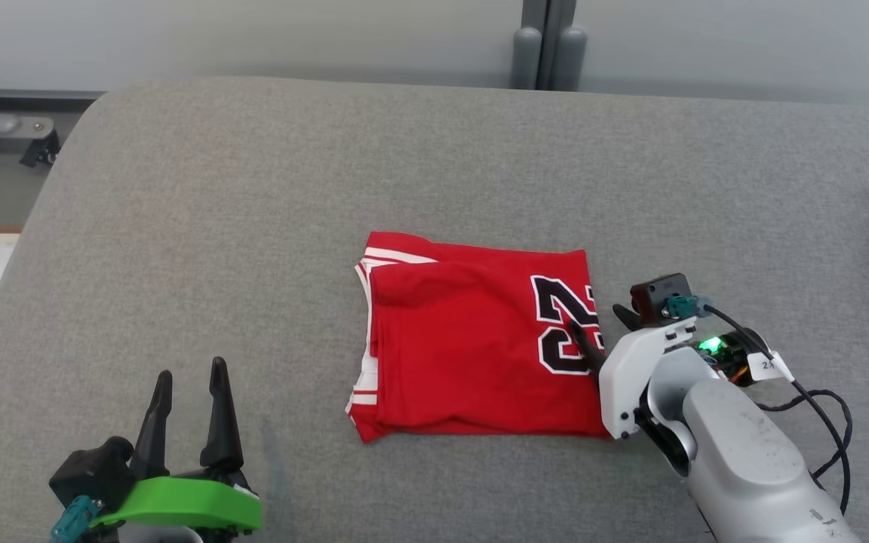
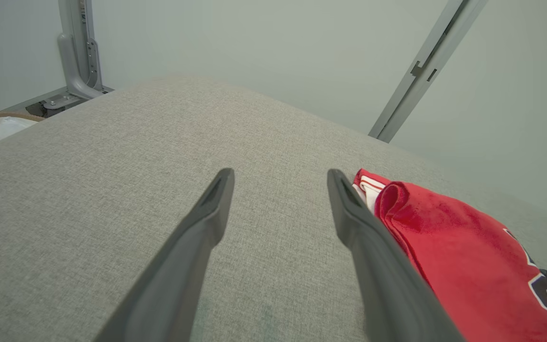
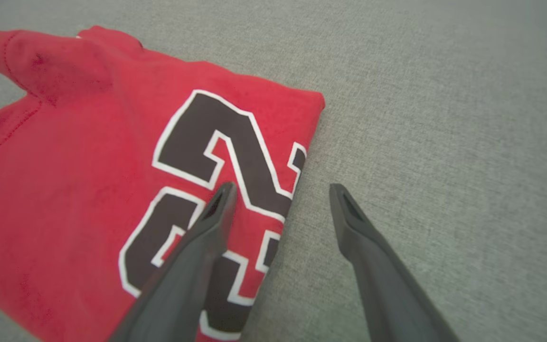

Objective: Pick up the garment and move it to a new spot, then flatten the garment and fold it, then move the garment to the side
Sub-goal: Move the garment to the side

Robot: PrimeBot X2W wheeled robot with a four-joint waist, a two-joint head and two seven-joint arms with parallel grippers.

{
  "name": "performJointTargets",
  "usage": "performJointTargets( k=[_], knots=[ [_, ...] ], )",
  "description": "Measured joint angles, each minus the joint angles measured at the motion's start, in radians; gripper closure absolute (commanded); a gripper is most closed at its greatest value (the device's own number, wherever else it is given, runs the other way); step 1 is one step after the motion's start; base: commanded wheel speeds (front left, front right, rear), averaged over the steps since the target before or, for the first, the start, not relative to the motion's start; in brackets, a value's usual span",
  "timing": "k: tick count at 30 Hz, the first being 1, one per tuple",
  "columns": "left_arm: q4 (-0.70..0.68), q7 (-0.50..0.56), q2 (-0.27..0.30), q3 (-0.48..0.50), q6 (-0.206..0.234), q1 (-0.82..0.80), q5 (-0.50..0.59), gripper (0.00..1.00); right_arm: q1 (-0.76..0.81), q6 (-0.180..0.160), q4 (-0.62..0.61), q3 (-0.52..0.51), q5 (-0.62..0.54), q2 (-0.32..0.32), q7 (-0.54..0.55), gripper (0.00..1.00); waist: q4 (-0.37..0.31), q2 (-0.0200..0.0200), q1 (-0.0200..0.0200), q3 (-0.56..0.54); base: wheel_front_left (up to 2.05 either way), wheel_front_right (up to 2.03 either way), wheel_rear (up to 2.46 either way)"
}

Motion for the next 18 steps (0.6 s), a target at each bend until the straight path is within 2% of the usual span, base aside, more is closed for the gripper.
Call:
performJointTargets(
  k=[6, 7, 8, 9, 10, 18],
  knots=[
    [-0.002, 0.000, 0.000, 0.000, 0.000, -0.008, -0.012, 0.00, -0.037, 0.000, 0.071, 0.033, 0.028, -0.001, 0.038, 0.00, 0.027, 0.0000, 0.0000, 0.035, 0.00, 0.00, 0.00],
    [-0.001, 0.000, 0.000, 0.000, 0.000, -0.008, -0.013, 0.00, -0.046, 0.000, 0.077, 0.040, 0.034, -0.001, 0.042, 0.22, 0.029, 0.0000, 0.0000, 0.041, 0.00, 0.00, 0.00],
    [-0.001, 0.000, 0.000, 0.000, 0.000, -0.009, -0.015, 0.00, -0.052, 0.000, 0.081, 0.046, 0.039, -0.001, 0.042, 0.53, 0.029, 0.0000, 0.0000, 0.044, 0.00, 0.00, 0.00],
    [-0.001, 0.000, 0.000, -0.001, 0.000, -0.012, -0.016, 0.00, -0.062, 0.000, 0.087, 0.057, 0.042, -0.001, 0.042, 0.71, 0.028, 0.0000, 0.0000, 0.049, 0.00, 0.00, 0.00],
    [-0.001, 0.000, 0.000, -0.002, 0.000, -0.014, -0.017, 0.00, -0.067, 0.000, 0.091, 0.061, 0.048, -0.001, 0.042, 0.99, 0.027, 0.0000, 0.0000, 0.052, 0.00, 0.00, 0.00],
    [-0.005, 0.000, -0.001, -0.024, 0.000, -0.039, -0.003, 0.00, -0.125, 0.000, 0.117, 0.089, 0.065, 0.002, -0.006, 1.00, -0.019, 0.0000, 0.0000, 0.065, 0.00, 0.00, 0.00]
  ],
)
